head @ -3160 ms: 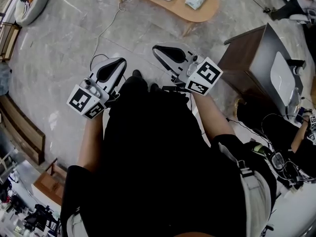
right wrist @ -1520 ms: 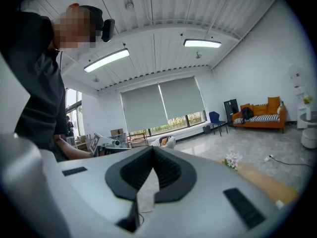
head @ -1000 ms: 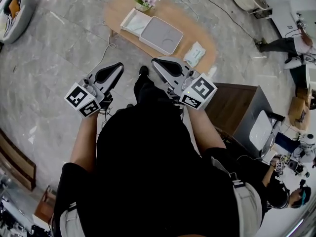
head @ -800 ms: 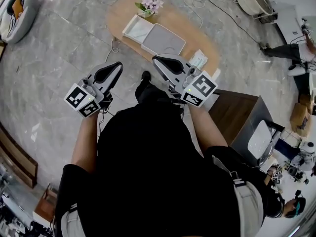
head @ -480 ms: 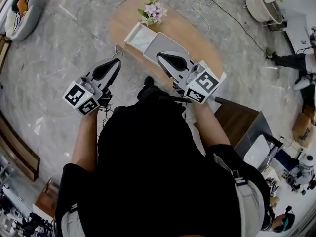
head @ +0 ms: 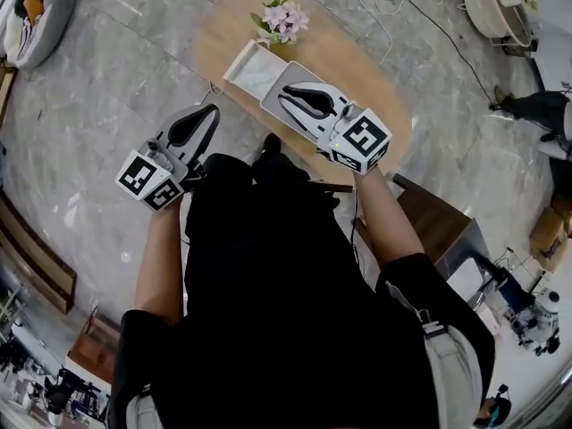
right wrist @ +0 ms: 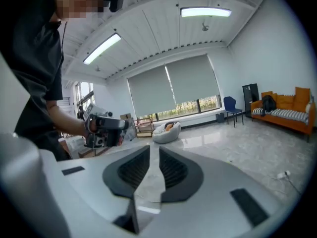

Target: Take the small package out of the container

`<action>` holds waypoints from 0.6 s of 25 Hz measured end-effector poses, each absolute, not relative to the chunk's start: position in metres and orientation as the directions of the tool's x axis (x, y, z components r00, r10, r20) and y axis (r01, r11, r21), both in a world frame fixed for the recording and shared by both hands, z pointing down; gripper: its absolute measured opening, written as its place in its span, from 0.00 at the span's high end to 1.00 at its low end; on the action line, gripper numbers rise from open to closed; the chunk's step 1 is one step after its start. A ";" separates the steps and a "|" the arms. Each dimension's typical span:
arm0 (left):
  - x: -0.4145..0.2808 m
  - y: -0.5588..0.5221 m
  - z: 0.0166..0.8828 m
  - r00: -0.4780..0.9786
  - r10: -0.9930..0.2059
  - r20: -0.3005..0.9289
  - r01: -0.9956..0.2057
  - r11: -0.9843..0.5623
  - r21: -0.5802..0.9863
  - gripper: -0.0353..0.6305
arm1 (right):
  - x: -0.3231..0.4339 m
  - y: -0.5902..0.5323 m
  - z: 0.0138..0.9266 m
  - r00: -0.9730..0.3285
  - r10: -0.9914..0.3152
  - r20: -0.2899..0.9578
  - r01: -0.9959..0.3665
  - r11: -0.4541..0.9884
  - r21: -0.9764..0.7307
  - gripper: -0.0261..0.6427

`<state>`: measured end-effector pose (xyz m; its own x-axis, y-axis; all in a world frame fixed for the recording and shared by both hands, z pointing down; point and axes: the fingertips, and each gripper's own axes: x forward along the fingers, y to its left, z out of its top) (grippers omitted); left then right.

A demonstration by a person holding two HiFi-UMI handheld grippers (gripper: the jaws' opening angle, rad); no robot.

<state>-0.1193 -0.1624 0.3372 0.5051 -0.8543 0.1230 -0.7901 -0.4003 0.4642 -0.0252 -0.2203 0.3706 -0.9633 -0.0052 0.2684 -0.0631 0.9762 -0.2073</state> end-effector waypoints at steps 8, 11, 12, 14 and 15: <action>-0.159 -0.204 0.422 0.514 -0.846 0.142 -0.757 -0.370 0.538 0.91 | -0.078 -0.248 0.480 -0.868 0.056 0.494 0.004 0.994 -0.106 0.80; -0.178 -0.213 0.459 0.517 -0.844 0.140 -0.728 -0.347 0.591 0.91 | -0.093 -0.256 0.524 -0.831 0.054 0.554 -0.038 0.988 -0.152 0.78; -0.185 -0.216 0.471 0.513 -0.847 0.138 -0.718 -0.336 0.610 0.91 | -0.098 -0.260 0.538 -0.818 0.047 0.573 -0.056 0.985 -0.161 0.77; -0.199 -0.224 0.493 0.508 -0.850 0.139 -0.706 -0.318 0.633 0.91 | -0.108 -0.268 0.566 -0.791 0.042 0.610 -0.064 0.986 -0.151 0.77; -0.205 -0.226 0.504 0.507 -0.850 0.141 -0.700 -0.311 0.643 0.91 | -0.113 -0.270 0.579 -0.776 0.049 0.629 -0.051 0.989 -0.141 0.76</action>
